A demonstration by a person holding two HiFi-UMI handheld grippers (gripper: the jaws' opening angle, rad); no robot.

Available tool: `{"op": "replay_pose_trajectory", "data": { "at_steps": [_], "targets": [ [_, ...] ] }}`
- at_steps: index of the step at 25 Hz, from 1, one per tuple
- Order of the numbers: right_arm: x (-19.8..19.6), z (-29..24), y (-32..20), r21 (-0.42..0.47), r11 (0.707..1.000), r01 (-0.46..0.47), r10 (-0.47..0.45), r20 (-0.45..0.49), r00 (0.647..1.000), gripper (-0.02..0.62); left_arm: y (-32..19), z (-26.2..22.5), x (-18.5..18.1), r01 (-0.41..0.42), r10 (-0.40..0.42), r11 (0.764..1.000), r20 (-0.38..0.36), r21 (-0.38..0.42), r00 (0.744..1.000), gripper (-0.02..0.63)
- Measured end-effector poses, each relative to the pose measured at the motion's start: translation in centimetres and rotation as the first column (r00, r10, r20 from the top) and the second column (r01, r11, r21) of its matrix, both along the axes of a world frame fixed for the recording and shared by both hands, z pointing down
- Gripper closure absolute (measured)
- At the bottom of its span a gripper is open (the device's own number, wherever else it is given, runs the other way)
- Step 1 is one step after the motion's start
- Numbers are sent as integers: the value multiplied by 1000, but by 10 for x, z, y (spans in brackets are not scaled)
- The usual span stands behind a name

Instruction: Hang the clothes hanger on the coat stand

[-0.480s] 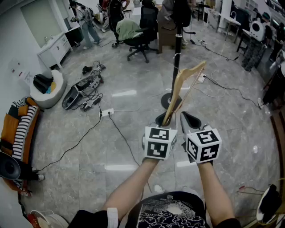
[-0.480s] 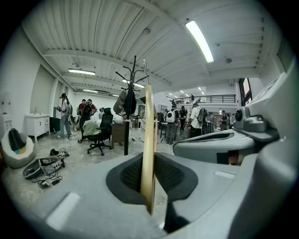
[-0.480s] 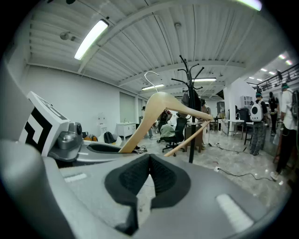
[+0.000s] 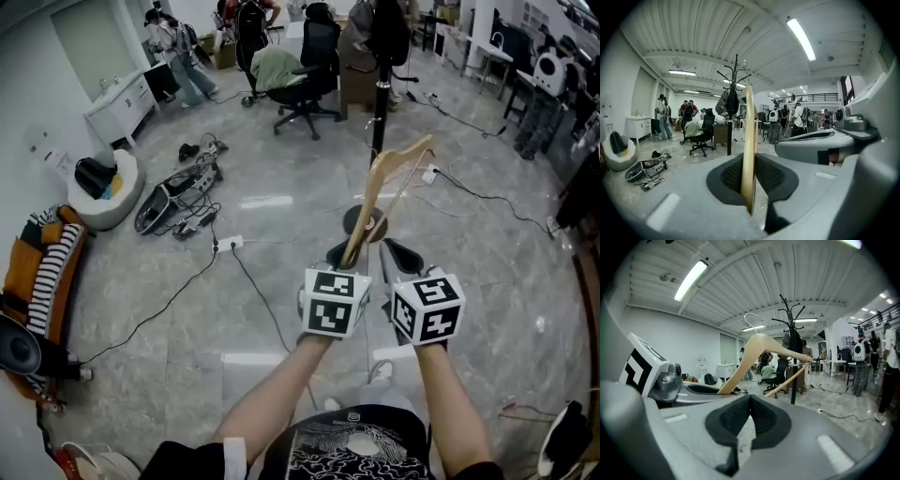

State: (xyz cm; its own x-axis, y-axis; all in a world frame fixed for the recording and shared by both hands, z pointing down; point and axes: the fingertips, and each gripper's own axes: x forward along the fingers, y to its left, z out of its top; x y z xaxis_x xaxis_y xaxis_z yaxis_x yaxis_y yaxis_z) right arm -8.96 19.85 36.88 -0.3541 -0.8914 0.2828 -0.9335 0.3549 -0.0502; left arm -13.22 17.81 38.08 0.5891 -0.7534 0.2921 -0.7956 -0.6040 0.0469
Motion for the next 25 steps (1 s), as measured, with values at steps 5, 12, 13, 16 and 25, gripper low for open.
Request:
{"op": "replay_pose_trajectory", "data": {
  "at_steps": [5,12,13,16,25],
  "targets": [
    [17,4,-22,1,1000,9,-9,20,1000,595,-21,7,17,6,-6,1000,9,-8,1000,555],
    [61,4,-70,-6,1000,29,-28,36,999,595,-69,5,60,20,-20,1000,37,-9,999,555],
    [68,2,-77,-7,999,32,-32,37,999,595,-75,3,67,25,-24,1000,39,-12,999,555],
    [90,-4,-96,-8,999,44,-43,42,998,595,-94,-3,88,37,-37,999,46,-11,998,555],
    [147,-3,-150,-14,997,80,-79,53,995,595,-143,-1,143,72,-71,997,71,-15,995,555]
  ]
}}
